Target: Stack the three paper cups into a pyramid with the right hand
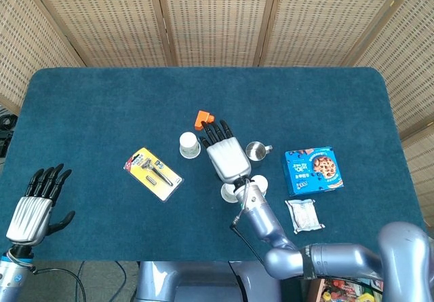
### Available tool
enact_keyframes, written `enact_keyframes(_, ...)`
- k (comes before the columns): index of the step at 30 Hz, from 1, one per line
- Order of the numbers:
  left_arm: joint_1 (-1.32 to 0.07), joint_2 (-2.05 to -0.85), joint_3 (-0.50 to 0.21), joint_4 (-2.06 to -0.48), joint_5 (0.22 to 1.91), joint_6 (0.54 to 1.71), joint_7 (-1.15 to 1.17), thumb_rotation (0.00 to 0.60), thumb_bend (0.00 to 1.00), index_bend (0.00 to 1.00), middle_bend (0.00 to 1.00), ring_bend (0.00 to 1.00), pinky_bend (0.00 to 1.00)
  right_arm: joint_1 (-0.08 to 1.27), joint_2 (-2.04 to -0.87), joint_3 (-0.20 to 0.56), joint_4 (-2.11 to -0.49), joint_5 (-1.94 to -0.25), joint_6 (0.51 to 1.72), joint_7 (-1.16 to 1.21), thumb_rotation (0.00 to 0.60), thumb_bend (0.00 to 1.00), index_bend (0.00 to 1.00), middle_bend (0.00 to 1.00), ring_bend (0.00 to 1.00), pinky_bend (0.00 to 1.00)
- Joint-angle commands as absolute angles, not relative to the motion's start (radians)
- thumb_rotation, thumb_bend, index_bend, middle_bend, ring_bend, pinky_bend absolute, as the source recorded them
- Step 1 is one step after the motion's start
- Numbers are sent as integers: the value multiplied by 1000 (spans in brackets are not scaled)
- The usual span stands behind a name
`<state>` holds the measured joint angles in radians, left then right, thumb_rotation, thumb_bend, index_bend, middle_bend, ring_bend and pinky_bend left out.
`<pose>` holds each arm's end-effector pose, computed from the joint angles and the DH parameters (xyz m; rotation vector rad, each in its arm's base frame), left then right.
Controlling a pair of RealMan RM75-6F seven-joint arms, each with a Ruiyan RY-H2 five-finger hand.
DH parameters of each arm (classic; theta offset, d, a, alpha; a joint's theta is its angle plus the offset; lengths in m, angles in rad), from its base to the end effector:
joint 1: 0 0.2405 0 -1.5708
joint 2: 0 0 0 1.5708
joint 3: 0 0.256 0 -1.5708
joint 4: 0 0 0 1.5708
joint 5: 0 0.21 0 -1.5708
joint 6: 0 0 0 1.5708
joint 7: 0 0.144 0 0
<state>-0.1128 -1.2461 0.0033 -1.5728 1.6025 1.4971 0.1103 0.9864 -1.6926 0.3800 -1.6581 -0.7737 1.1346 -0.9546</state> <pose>-0.2904 0.1766 0.1111 -1.5220 -0.8499 -0.9420 -0.0065 -0.3503 -0.0217 1.8457 -0.6866 0.9445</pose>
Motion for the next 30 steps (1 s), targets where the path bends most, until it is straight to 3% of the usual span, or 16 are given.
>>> enact_keyframes(1,-118,-1251,2,-1564,1598,1489,107,600,285,23,0,0,0,1067,-1785,411,-1461,-728,1043,-886,600,72,233,0,0,0)
enact_keyframes(15,-142,-1277,-14,-1522,1548,1432,102,600,285,23,0,0,0,1213,-1950,432,-1072,-744,869,-723,600,71,233,0,0,0)
enact_keyframes(30,-148,-1283,-9,-1517,1539,1418,106,600,285,23,0,0,0,1266,-2015,441,-886,-793,803,-596,600,71,233,0,0,0)
